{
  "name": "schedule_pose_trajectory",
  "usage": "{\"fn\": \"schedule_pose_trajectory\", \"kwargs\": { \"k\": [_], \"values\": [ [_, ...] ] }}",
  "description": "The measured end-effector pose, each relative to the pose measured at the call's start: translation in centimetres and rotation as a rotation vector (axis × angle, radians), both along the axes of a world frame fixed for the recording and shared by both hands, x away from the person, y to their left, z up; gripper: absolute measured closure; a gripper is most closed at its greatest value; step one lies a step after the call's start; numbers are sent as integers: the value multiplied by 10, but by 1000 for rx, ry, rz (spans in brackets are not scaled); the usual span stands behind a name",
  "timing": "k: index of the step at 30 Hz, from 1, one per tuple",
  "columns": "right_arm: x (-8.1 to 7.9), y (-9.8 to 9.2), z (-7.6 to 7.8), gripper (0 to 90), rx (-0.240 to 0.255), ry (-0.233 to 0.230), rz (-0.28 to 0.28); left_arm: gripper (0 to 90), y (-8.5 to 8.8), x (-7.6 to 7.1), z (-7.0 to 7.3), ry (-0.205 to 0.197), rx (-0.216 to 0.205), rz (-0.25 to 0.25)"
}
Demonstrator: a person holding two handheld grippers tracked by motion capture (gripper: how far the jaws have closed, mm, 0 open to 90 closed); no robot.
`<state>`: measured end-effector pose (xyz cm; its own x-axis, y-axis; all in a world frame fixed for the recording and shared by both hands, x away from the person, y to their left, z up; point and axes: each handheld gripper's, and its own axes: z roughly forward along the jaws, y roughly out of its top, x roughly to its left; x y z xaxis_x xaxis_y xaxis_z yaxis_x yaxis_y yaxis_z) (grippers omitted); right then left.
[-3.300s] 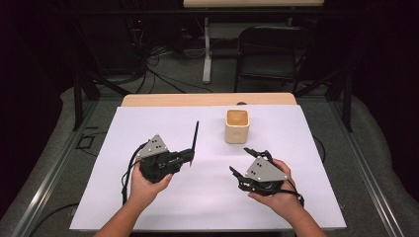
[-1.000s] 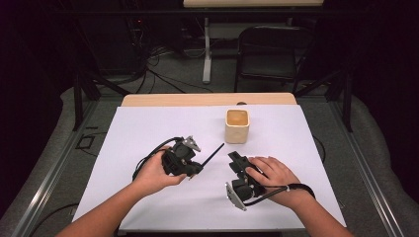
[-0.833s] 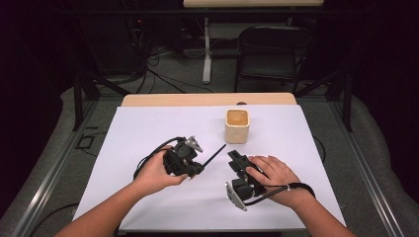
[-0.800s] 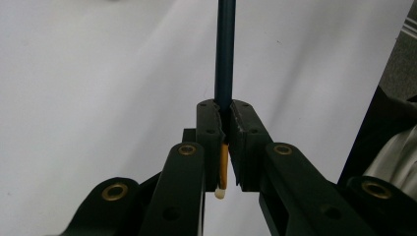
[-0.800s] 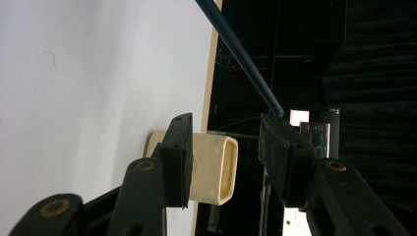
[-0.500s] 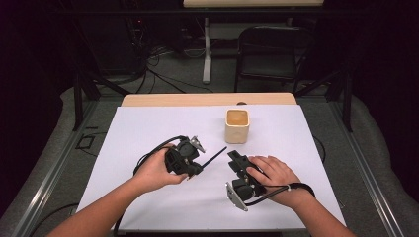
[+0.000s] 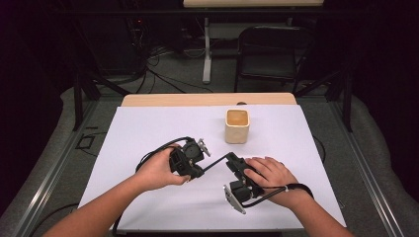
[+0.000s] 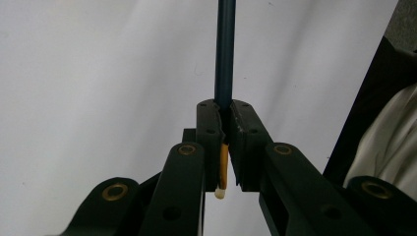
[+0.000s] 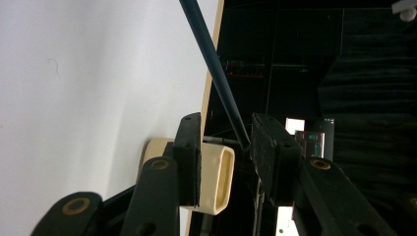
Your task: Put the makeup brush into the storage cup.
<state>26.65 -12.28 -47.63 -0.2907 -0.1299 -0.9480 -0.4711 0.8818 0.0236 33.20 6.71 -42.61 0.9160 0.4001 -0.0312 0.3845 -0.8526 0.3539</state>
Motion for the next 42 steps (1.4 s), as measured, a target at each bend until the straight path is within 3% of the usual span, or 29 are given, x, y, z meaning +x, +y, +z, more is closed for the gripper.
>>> {"fn": "schedule_pose_trajectory", "kwargs": {
  "k": [16, 28, 42],
  "values": [
    [1, 4, -7, 690, -82, -62, 22, 835, -8, 4, 1, 48, 35, 8],
    [2, 8, -11, 728, -114, -61, 35, 835, -10, 11, 1, 131, 96, 5],
    [1, 12, -16, 771, -146, -42, 40, 835, -16, 10, 1, 138, 117, -25]
  ]
}}
